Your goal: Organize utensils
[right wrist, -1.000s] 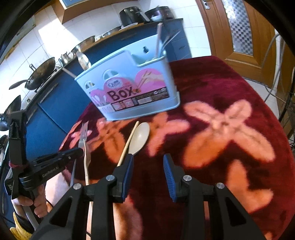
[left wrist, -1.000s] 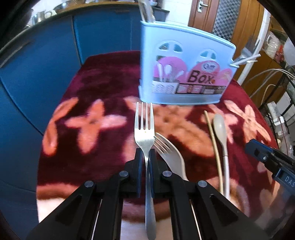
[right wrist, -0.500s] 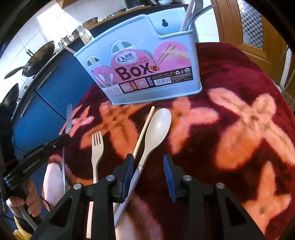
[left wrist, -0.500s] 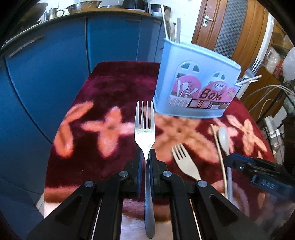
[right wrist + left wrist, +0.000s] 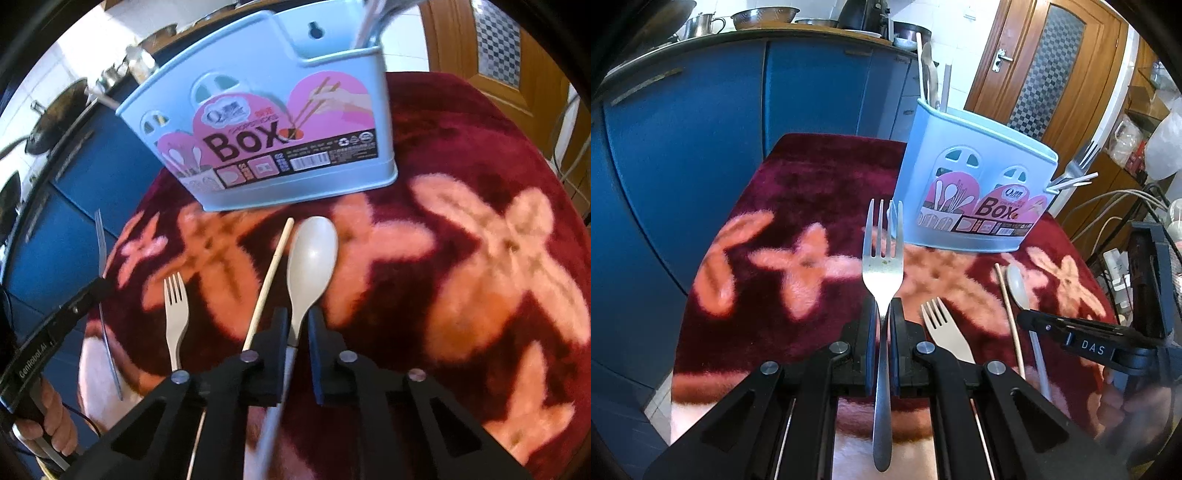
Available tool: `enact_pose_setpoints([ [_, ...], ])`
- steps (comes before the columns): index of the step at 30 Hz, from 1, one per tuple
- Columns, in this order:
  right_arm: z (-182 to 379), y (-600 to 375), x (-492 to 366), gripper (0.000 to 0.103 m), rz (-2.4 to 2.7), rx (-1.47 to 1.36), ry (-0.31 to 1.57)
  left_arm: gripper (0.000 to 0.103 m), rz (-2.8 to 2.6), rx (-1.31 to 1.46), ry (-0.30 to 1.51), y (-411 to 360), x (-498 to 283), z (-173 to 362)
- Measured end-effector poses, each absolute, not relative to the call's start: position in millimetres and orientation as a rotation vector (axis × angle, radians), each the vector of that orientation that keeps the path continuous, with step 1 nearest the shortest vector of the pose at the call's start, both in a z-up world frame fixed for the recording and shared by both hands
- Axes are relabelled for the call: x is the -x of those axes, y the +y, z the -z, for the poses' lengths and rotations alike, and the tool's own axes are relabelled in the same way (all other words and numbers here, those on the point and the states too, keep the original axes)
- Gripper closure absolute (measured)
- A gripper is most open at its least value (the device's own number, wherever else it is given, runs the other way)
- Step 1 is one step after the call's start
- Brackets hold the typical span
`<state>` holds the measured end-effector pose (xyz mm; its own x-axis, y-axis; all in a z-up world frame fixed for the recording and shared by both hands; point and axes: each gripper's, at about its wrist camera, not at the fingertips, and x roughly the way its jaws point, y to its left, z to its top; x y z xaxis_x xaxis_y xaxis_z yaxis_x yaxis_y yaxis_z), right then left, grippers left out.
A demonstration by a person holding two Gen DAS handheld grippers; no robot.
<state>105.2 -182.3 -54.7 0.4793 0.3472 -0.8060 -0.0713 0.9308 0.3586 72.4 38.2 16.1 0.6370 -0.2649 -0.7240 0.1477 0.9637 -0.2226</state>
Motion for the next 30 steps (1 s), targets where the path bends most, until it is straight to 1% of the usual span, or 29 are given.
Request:
enact_pose_setpoints([
  [8, 36, -208, -82, 0.094, -0.306, -0.395, 0.937, 0.098, 0.278, 0.175, 0.790, 35, -63, -33],
  [17, -17, -223, -57, 0.094, -0.318, -0.387, 0.691, 0.099, 0.337, 0.201, 0.676, 23, -58, -67],
  [18, -23, -223, -55, 0.094, -0.311, -0.377, 0.664, 0.099, 0.341, 0.202, 0.665, 21, -59, -71],
  [19, -28, -224, -54, 0.094, -0.308, -0.369, 0.643, 0.103, 0.345, 0.204, 0.656, 18, -60, -75],
  [22, -43, -227, -53, 0.094, -0.298, -0.352, 0.588, 0.103, 0.359, 0.207, 0.619, 12, -65, -88],
  [25, -54, -224, -59, 0.095, -0.287, -0.340, 0.553, 0.103, 0.368, 0.202, 0.589, 7, -71, -99],
  [30, -65, -224, -61, 0.095, -0.278, -0.327, 0.520, 0.103, 0.389, 0.159, 0.610, -2, -78, -106],
])
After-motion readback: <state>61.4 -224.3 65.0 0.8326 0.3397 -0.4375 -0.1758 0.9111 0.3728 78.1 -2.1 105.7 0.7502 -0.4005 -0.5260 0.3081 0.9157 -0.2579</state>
